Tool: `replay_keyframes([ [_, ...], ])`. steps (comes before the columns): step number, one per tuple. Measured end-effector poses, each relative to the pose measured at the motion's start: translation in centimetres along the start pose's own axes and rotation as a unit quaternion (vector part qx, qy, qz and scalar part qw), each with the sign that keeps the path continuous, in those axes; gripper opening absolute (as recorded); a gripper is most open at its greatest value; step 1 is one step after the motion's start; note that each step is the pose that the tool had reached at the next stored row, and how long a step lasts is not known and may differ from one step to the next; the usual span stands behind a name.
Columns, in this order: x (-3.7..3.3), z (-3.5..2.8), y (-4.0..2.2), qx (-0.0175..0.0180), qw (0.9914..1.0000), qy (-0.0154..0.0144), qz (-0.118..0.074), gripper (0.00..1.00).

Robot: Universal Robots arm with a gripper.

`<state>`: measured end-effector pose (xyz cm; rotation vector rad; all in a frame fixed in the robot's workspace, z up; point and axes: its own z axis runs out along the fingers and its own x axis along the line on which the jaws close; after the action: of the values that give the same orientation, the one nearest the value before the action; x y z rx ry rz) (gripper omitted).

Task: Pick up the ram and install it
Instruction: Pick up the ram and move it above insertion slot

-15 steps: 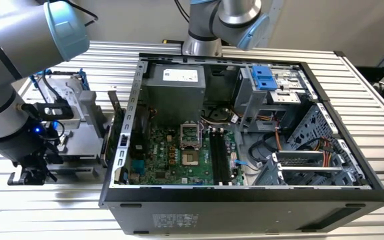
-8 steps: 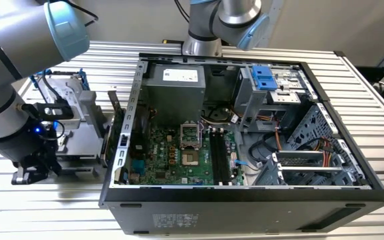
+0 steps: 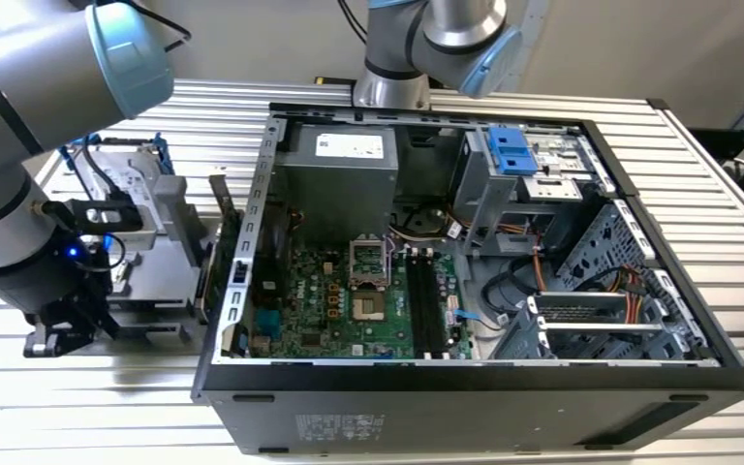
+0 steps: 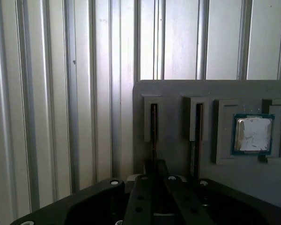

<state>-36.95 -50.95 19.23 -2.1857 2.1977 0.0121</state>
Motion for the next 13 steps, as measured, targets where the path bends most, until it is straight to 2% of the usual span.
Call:
replay_keyframes([
  [5,-0.01,-0.08,0.00,0.0002,1.00000,-0.0002,0.000,0.00],
  [13,-0.08,-2.31,-0.05,0.0001,1.00000,0.0000,0.000,0.00],
])
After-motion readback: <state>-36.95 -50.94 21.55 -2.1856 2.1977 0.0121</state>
